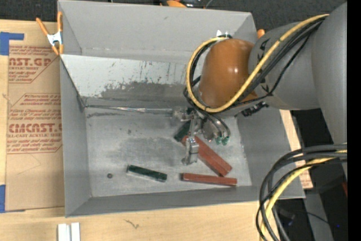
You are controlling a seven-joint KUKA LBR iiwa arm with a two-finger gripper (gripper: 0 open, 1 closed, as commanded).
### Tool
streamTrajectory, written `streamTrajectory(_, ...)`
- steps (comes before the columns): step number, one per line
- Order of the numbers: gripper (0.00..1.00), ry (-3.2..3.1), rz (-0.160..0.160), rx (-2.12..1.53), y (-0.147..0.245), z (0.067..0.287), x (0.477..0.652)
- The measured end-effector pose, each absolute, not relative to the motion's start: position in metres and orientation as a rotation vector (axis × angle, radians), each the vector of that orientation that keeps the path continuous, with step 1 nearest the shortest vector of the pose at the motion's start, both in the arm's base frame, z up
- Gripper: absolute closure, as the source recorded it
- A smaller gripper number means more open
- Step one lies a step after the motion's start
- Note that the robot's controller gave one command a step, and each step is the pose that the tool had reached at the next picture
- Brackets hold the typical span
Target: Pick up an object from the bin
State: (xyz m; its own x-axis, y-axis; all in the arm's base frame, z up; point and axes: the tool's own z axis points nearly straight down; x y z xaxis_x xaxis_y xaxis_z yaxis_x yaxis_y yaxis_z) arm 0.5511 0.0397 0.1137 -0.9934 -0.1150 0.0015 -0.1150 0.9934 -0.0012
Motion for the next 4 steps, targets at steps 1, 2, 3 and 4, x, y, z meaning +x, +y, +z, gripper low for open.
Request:
streamTrajectory(1,0.0,-3.145,-0.001,0.015,-0.009,0.069,0.555)
streamTrajectory(2,1.0,-3.157,-0.003,0.019,-0.008,0.073,0.559)
streamTrajectory(3,0.0,-3.143,-0.002,0.019,-0.008,0.07,0.555)
streamTrajectory(4,0.0,-3.139,0.002,-0.272,-0.06,0.161,0.588)
